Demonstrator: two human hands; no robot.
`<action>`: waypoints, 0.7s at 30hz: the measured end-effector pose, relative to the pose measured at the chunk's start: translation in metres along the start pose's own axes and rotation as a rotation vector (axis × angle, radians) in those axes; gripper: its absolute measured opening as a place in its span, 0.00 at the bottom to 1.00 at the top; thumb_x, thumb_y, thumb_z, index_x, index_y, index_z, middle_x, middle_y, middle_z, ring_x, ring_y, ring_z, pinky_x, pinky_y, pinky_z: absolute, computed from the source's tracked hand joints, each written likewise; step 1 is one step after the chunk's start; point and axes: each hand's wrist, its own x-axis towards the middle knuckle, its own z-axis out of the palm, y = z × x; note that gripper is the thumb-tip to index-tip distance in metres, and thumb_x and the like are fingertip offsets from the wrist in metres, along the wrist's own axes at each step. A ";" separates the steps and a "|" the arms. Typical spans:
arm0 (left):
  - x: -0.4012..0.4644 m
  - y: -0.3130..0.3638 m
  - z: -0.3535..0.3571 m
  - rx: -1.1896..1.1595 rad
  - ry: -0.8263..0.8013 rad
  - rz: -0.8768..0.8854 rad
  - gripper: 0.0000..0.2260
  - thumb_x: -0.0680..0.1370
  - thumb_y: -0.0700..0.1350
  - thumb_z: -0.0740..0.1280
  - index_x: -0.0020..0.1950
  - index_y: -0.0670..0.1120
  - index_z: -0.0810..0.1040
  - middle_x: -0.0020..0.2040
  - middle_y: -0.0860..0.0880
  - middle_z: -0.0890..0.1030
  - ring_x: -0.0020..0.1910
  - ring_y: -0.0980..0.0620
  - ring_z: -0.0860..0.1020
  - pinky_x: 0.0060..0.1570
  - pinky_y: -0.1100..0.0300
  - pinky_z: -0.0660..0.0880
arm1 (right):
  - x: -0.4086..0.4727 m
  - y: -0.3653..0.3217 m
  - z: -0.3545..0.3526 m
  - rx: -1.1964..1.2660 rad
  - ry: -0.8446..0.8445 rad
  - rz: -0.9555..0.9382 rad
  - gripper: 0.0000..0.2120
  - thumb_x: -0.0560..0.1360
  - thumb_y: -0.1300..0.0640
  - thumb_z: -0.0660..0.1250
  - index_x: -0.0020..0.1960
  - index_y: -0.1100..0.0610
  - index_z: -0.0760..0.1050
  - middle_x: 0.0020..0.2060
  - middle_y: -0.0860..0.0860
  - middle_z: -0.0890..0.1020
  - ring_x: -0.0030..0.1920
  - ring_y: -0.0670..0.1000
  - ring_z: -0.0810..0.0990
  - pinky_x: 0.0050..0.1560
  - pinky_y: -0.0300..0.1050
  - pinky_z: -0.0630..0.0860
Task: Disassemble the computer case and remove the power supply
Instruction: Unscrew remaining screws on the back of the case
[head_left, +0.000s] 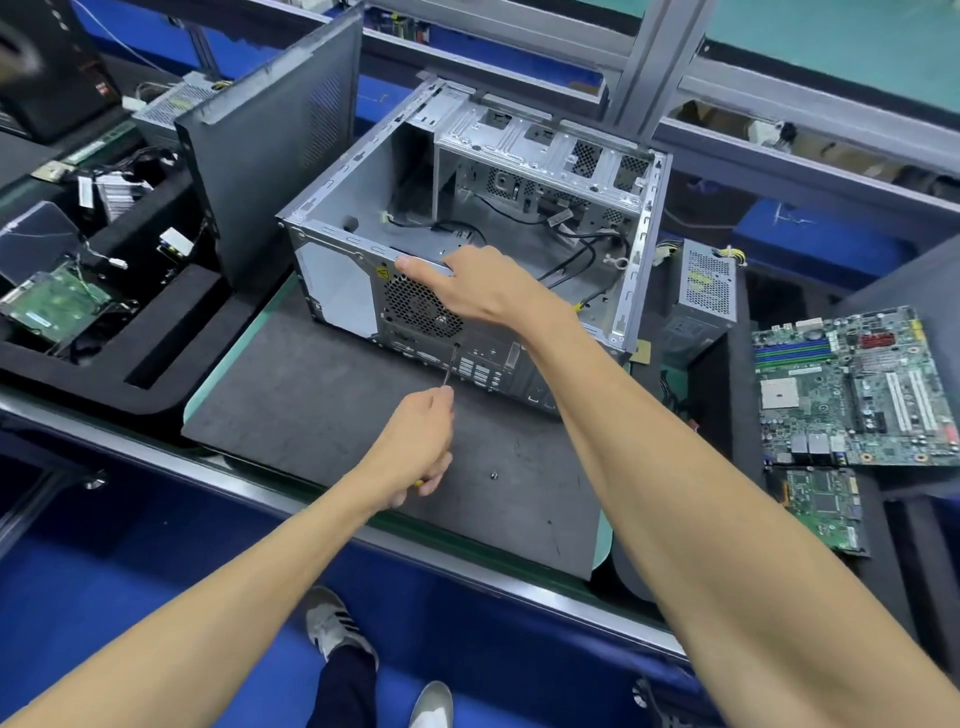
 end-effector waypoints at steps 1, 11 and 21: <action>-0.002 0.004 0.001 -0.229 -0.063 -0.091 0.13 0.82 0.51 0.53 0.40 0.47 0.62 0.28 0.50 0.60 0.19 0.52 0.55 0.21 0.66 0.55 | 0.000 -0.001 -0.001 -0.005 -0.008 -0.004 0.34 0.77 0.26 0.49 0.32 0.56 0.62 0.27 0.52 0.71 0.29 0.51 0.70 0.31 0.47 0.63; -0.023 0.006 -0.008 1.027 0.407 0.381 0.06 0.85 0.47 0.52 0.55 0.45 0.63 0.46 0.48 0.74 0.42 0.38 0.79 0.34 0.54 0.64 | -0.001 -0.002 -0.005 -0.003 -0.051 -0.008 0.35 0.78 0.27 0.49 0.34 0.58 0.64 0.28 0.53 0.71 0.30 0.53 0.71 0.33 0.47 0.67; -0.002 0.011 -0.010 -0.038 0.200 0.008 0.15 0.76 0.51 0.71 0.49 0.47 0.67 0.34 0.46 0.72 0.19 0.53 0.64 0.19 0.62 0.59 | -0.002 -0.002 -0.003 0.020 -0.016 -0.001 0.34 0.77 0.26 0.51 0.31 0.56 0.61 0.26 0.51 0.70 0.28 0.52 0.69 0.31 0.48 0.62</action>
